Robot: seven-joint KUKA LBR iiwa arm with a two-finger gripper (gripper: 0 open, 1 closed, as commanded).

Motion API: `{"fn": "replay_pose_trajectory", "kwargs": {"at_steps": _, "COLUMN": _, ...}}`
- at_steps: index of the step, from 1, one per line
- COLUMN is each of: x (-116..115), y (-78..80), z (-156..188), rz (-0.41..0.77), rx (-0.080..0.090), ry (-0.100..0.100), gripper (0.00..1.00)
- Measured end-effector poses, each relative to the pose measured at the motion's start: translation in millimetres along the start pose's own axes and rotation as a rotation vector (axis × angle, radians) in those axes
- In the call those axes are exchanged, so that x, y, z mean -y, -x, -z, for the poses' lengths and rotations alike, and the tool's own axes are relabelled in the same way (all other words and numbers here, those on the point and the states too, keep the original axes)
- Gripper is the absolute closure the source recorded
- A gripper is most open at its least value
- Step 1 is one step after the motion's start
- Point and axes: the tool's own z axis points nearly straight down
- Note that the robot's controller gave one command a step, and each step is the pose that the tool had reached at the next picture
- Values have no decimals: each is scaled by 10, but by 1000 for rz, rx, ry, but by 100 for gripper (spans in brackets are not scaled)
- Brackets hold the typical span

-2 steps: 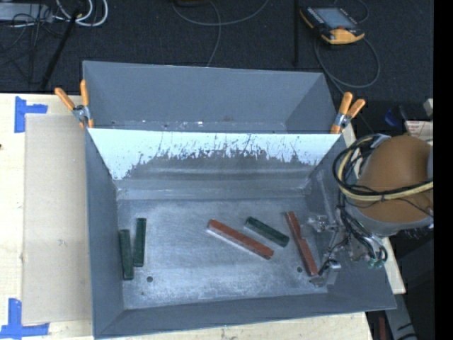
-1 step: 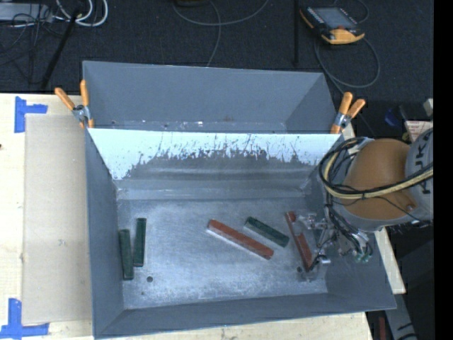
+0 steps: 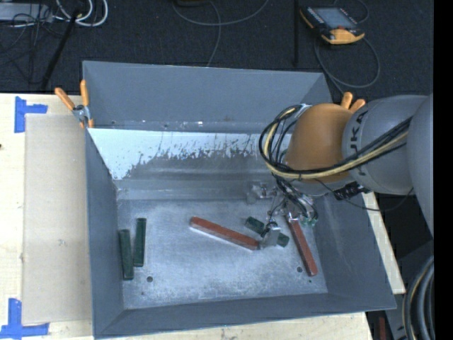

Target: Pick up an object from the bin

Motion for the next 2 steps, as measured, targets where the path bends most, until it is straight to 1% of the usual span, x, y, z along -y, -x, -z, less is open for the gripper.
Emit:
{"fn": "replay_pose_trajectory", "kwargs": {"at_steps": 1, "x": 54, "y": -25, "z": 5, "rz": -6, "rx": -5, "ry": -4, "gripper": 100}}
{"fn": "replay_pose_trajectory", "kwargs": {"at_steps": 2, "x": 34, "y": 251, "z": 1450, "rz": 6, "rx": 5, "ry": -6, "gripper": 100}}
